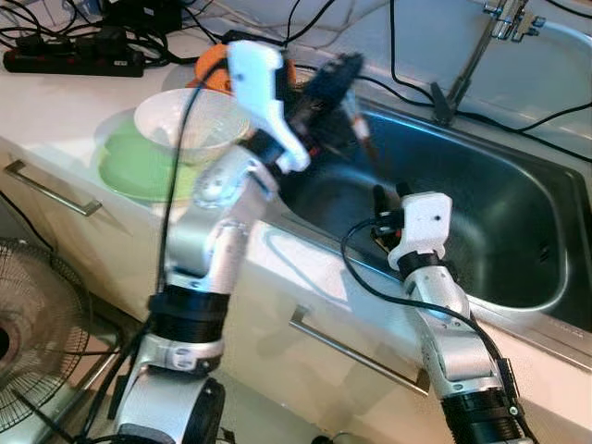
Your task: Kitchen organization
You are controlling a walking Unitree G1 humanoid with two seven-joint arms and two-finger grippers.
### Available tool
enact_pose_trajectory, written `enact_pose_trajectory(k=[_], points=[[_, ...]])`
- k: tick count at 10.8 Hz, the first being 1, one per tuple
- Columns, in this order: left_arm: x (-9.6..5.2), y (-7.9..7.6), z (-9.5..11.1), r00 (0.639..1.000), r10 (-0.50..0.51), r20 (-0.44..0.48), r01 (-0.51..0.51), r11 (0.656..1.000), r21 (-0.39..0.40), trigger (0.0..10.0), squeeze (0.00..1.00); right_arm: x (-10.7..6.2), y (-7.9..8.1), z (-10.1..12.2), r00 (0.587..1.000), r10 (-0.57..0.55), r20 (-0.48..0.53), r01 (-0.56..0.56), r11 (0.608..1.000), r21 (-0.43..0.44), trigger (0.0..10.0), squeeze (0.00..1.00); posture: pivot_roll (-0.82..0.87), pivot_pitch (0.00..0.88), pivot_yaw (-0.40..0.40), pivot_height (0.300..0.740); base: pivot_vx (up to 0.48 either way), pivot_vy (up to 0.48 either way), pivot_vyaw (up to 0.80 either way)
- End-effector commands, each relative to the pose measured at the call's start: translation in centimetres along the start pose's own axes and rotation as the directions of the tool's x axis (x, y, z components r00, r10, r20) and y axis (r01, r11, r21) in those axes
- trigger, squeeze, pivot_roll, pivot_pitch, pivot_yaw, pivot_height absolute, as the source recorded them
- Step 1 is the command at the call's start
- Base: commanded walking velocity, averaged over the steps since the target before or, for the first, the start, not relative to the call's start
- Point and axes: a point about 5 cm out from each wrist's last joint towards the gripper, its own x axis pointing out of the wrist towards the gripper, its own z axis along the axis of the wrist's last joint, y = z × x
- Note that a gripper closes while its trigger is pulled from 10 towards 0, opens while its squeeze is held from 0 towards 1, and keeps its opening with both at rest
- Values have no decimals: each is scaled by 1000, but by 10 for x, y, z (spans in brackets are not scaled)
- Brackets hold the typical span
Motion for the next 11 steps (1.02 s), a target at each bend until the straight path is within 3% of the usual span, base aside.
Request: enact_pose_trajectory(k=[1, 2, 4, 5, 11], points=[[-2, 0, -6, 1000, -5, -19, 5, 1000, -28, 10000, 0, 1, -2, 5, 1000, 10, 28, -10, 1000, -23, 10000, 1000, -80, 51, -95, 740, 0, 0, 0], [-5, 5, -8, 1000, 28, -9, -28, 995, -93, 10000, 0, 1, 6, 11, 995, 80, 58, -74, 993, -88, 10000, 1000, -84, 45, -91, 740, 0, 0, 0], [-9, 9, -12, 999, 35, -25, -38, 992, -117, 10000, 0, 1, 14, 18, 990, 114, 86, -103, 988, -118, 10000, 1000, -79, 37, -90, 740, 0, 0, 0], [-10, 8, -16, 999, 31, -44, -36, 990, -134, 10000, 0, 2, 17, 17, 989, 122, 84, -112, 987, -117, 10000, 0, -78, 32, -89, 740, 0, 0, 0], [-11, -8, -30, 990, -47, -134, 24, 985, -170, 10000, 0, 2, 23, 17, 988, 131, 80, -120, 985, -124, 10000, 0, -76, 36, -86, 740, 0, 0, 0]])
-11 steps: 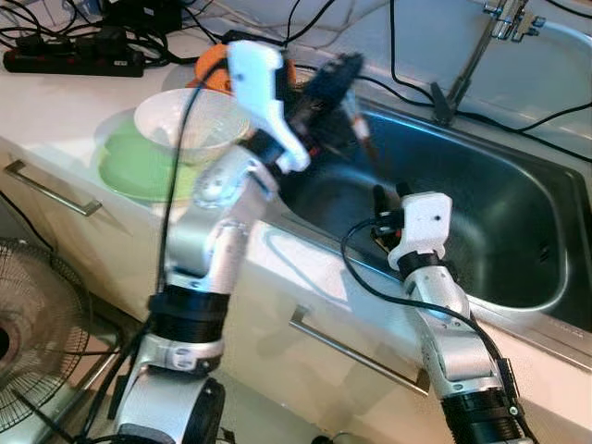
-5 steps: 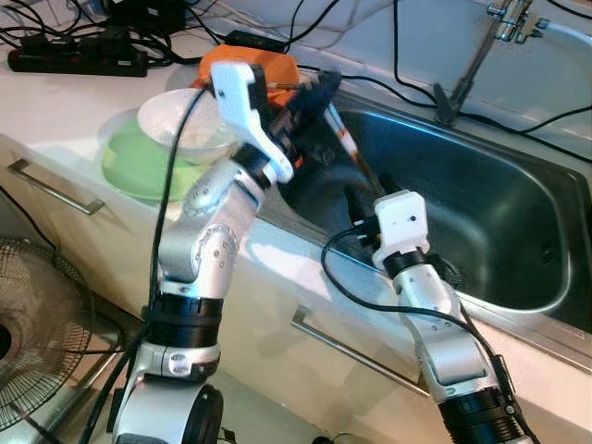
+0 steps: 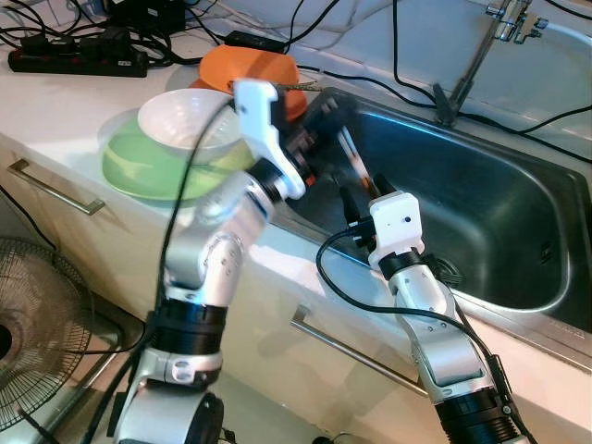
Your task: Kitchen organization
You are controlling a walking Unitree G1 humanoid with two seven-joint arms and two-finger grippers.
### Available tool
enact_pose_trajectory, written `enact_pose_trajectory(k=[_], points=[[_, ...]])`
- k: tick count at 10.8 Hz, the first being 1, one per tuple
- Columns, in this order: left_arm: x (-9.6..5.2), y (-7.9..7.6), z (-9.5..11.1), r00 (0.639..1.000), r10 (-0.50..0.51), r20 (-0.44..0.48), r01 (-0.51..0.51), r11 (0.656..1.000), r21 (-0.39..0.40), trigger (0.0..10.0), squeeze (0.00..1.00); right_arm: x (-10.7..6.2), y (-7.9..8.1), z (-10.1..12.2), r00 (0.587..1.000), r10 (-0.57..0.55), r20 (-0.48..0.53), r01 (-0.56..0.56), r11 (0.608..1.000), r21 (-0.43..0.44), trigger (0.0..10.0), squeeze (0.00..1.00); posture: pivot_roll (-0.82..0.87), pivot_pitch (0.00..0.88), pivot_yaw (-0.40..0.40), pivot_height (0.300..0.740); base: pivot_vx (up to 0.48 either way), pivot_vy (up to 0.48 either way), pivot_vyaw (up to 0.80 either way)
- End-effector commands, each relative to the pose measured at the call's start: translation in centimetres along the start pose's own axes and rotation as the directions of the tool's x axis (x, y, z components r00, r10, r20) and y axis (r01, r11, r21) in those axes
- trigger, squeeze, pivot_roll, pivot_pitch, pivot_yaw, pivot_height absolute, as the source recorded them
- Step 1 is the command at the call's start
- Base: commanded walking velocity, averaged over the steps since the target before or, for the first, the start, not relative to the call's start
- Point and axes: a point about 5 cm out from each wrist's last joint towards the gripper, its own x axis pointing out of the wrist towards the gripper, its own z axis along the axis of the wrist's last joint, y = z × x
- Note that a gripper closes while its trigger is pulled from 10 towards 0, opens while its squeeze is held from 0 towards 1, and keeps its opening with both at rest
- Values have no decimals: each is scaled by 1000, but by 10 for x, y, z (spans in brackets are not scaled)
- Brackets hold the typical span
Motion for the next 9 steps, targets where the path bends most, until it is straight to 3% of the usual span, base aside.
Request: enact_pose_trajectory(k=[1, 2, 3, 4, 9], points=[[3, -9, 0, 999, -44, -6, 44, 999, -3, 10000, 0, 3, -2, 4, 1000, -10, 14, 10, 1000, -13, 10000, 0, -75, 37, -87, 740, 0, 0, 0], [3, -9, -1, 999, -40, -17, 40, 999, 3, 10000, 0, 3, -2, 3, 1000, -11, 12, 11, 1000, -15, 10000, 0, -75, 42, -87, 740, 0, 0, 0], [3, -9, -1, 999, -42, -15, 42, 999, 3, 10000, 0, 3, -2, 2, 1000, -11, 5, 11, 1000, -21, 4118, 0, -74, 45, -87, 740, 0, 0, 0], [3, -10, 1, 999, -43, -11, 43, 999, 2, 10000, 0, 3, -2, 1, 1000, -11, 5, 11, 1000, -16, 0, 0, -73, 48, -89, 740, 0, 0, 0], [3, -12, 1, 999, -44, -14, 44, 999, -10, 10000, 0, 3, -2, -1, 1000, -20, -7, 20, 1000, -15, 0, 0, -72, 59, -88, 740, 0, 0, 0]])
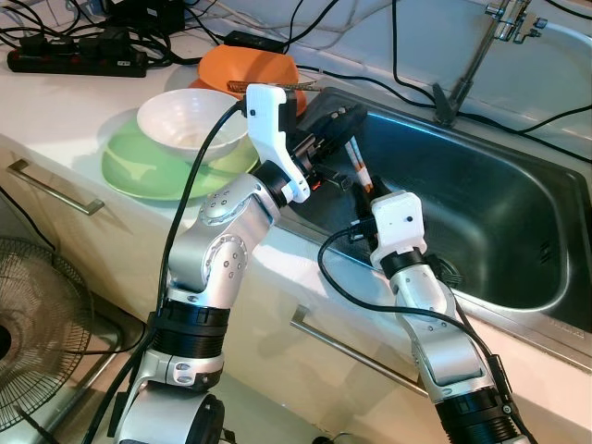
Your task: Kitchen organization
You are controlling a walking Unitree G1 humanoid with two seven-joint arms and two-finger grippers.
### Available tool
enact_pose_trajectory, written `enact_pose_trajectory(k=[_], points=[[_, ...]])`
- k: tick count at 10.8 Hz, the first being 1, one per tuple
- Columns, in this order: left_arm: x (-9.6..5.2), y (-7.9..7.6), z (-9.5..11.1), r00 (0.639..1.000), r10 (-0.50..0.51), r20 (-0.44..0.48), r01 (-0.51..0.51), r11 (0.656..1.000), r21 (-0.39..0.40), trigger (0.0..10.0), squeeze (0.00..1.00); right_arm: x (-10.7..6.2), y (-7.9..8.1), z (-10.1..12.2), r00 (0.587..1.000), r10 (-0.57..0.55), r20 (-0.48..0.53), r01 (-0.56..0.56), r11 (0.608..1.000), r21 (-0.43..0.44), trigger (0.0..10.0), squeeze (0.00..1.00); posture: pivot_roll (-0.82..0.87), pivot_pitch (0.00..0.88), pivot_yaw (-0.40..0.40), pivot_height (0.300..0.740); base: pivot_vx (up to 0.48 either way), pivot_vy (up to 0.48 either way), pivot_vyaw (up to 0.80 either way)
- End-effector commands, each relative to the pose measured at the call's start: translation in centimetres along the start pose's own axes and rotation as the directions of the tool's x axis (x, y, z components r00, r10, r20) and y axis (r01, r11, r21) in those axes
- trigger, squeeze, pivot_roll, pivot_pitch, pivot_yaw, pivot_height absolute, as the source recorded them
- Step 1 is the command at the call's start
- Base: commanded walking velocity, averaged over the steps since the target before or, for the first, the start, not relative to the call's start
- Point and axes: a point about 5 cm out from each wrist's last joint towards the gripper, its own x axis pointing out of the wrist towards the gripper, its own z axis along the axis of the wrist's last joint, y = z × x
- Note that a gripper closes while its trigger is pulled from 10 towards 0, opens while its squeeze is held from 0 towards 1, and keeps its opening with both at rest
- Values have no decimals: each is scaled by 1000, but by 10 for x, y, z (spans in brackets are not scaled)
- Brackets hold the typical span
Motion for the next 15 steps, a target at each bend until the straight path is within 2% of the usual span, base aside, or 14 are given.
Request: enact_pose_trajectory(k=[1, 3, 4, 5, 10, 12, 13, 14, 15], points=[[3, -9, 1, 999, -36, 7, 36, 999, -12, 10000, 0, 3, 0, 0, 1000, 4, -3, -4, 1000, -6, 0, 0, -71, 60, -88, 740, 0, 0, 0], [5, -12, 2, 999, -44, 10, 44, 999, -13, 10000, 0, 4, 0, 0, 1000, -1, -7, 1, 1000, -7, 0, 0, -70, 59, -85, 740, 0, 0, 0], [5, -13, 2, 999, -52, 13, 53, 999, -15, 10000, 690, 4, 0, -1, 1000, -4, -8, 4, 1000, -8, 0, 0, -70, 57, -85, 740, 0, 0, 0], [5, -13, 2, 998, -53, 16, 53, 998, -16, 10000, 1000, 4, -1, -1, 1000, -5, -9, 5, 1000, -9, 0, 0, -70, 57, -85, 740, 0, 0, 0], [5, -13, 10, 997, -45, 65, 47, 998, -32, 10000, 1000, 5, -4, -3, 999, -30, -18, 30, 999, -21, 0, 0, -69, 56, -86, 740, 0, 0, 0], [5, -9, 17, 993, -7, 117, 14, 998, -56, 10000, 1000, 4, -4, -4, 999, -31, -25, 30, 999, -26, 0, 0, -67, 54, -88, 740, 0, 0, 0], [3, -5, 22, 988, 26, 152, -18, 998, -52, 10000, 0, 5, -5, -6, 999, -38, -33, 37, 999, -30, 0, 0, -66, 51, -90, 740, 0, 0, 0], [1, -1, 24, 984, 56, 167, -49, 998, -42, 10000, 0, 5, -6, -8, 998, -47, -42, 45, 998, -33, 0, 0, -66, 46, -90, 740, 0, 0, 0], [-2, 3, 24, 983, 81, 167, -76, 996, -35, 10000, 0, 5, -9, -10, 996, -68, -57, 67, 998, -22, 863, 0, -65, 43, -91, 740, 0, 0, 0]])
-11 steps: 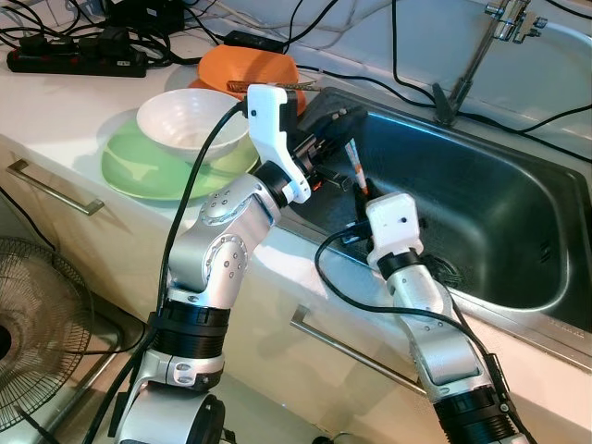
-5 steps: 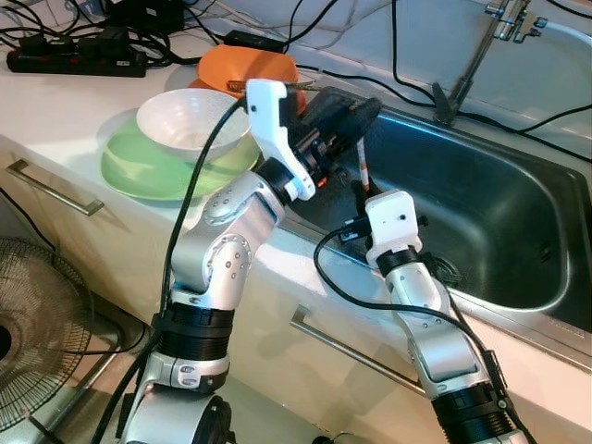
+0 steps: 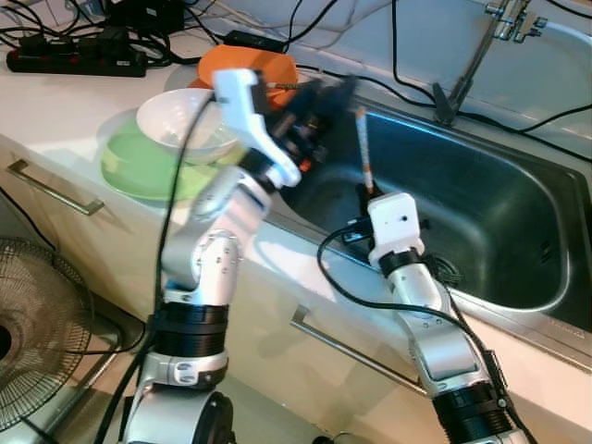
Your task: Kitchen organization
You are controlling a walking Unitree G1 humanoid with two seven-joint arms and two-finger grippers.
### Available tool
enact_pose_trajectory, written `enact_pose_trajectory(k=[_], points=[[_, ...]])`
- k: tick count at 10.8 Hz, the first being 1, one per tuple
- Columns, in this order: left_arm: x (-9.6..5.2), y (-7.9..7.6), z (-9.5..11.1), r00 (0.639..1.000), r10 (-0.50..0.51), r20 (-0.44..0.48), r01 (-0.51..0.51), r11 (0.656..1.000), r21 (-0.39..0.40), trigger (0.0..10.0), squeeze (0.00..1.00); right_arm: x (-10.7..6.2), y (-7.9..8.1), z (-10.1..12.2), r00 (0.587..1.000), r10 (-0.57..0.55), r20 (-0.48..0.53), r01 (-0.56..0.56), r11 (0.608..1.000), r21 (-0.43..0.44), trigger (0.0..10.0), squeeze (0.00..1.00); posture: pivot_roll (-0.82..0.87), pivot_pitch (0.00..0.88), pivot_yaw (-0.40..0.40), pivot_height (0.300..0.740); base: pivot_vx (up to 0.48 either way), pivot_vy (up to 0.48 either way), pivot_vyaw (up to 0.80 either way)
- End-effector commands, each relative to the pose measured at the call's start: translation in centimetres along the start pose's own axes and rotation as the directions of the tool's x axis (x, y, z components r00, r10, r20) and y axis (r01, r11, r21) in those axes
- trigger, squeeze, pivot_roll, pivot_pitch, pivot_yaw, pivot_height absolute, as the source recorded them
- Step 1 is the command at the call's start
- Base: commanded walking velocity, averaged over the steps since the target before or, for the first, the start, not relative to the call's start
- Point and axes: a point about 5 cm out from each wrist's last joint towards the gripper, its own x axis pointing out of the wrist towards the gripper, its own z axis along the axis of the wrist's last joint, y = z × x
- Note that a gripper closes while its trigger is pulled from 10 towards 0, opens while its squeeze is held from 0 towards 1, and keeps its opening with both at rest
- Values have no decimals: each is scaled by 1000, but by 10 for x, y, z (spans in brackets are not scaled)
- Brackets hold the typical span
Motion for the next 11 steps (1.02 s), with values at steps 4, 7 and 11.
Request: enact_pose_trajectory(k=[4, 7, 11], points=[[-22, 14, -26, 978, 87, -192, -52, 982, 181, 10000, 0, 22, -34, -17, 973, -184, -139, 185, 983, -5, 10000, 0, -57, 27, -98, 740, 0, 0, 0], [-45, 26, -54, 908, 144, -393, -23, 954, 298, 10000, 0, 43, -45, -26, 959, -189, -211, 191, 982, -8, 10000, 0, -48, 27, -102, 740, 0, 0, 0], [-59, 19, -68, 837, 106, -537, 72, 951, 300, 10000, 0, 59, -57, -47, 905, -181, -386, 211, 977, 36, 10000, 0, -31, 27, -121, 740, 0, 0, 0]])
